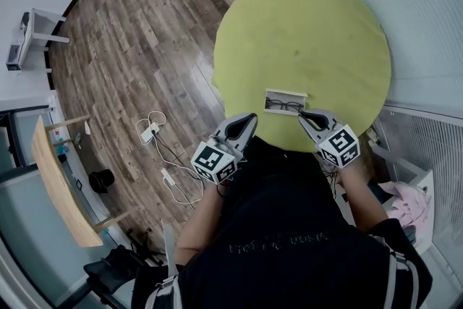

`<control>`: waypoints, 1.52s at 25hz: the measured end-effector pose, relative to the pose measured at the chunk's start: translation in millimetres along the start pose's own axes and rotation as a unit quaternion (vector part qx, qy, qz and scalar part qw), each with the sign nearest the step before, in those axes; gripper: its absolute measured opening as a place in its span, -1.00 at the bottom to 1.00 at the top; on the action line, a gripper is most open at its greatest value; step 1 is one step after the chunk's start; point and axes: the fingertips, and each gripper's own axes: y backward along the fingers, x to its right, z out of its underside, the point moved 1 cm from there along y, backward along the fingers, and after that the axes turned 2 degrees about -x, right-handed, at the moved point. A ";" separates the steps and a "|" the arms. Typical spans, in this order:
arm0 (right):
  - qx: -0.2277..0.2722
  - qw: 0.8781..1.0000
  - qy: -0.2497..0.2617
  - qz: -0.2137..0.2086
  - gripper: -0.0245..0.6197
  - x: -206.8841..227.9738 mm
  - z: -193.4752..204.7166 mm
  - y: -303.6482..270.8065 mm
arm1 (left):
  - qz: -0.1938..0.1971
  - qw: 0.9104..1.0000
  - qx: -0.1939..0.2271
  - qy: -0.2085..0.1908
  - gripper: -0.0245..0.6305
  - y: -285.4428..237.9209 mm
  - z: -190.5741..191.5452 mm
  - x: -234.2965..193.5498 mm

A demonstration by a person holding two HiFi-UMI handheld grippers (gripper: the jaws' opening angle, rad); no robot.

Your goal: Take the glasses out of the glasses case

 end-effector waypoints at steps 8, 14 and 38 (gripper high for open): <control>-0.053 0.998 0.009 0.015 -0.80 5.2 20.0 -21.0 | 0.011 1.000 -0.001 0.019 -0.87 7.5 3.1 -10.6; -0.097 0.994 0.050 0.019 -0.80 4.9 35.1 -37.0 | 0.020 0.999 -0.016 0.019 -0.87 4.9 14.0 -18.8; -0.232 0.961 0.148 0.002 -0.80 28.8 86.5 -99.0 | 0.029 0.998 -0.031 0.048 -0.87 -0.2 32.5 -22.3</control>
